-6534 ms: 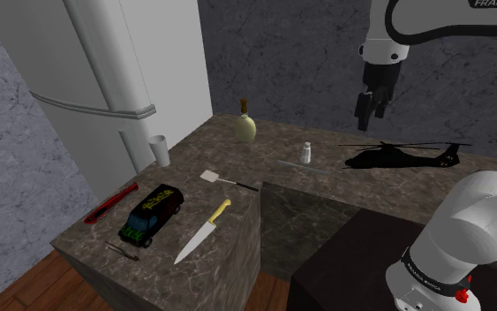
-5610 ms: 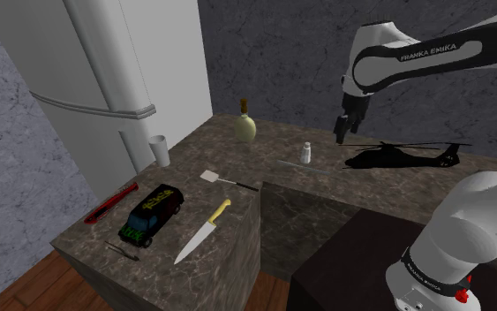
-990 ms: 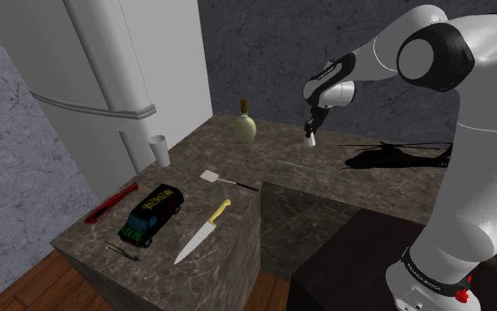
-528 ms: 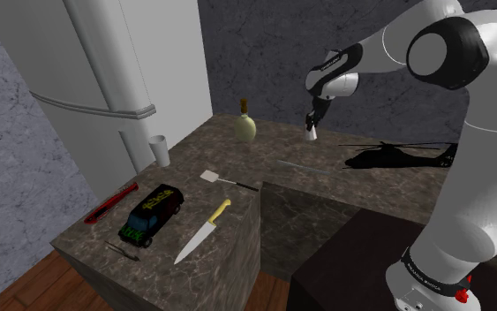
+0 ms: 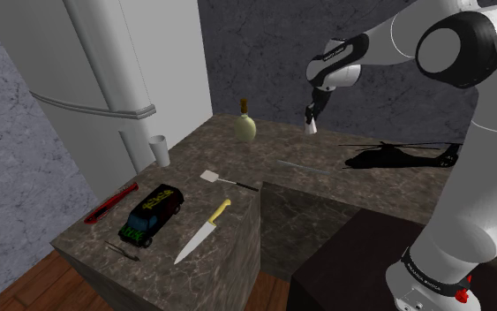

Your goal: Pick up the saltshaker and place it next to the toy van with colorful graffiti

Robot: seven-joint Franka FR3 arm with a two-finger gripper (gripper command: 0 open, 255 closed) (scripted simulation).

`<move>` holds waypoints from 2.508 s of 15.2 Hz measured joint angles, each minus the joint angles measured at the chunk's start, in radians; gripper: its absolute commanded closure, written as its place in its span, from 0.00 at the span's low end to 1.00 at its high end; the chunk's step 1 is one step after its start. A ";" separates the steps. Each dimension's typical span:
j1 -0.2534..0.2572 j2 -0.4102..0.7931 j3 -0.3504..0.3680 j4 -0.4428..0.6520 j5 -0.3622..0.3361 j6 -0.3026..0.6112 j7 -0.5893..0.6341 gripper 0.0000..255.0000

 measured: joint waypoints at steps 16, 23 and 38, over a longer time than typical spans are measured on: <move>0.222 -0.033 0.122 -0.035 -0.137 0.029 0.421 1.00; 0.321 0.012 0.179 0.023 -0.184 0.017 0.607 1.00; 0.508 0.258 0.259 0.390 -0.244 -0.120 0.916 1.00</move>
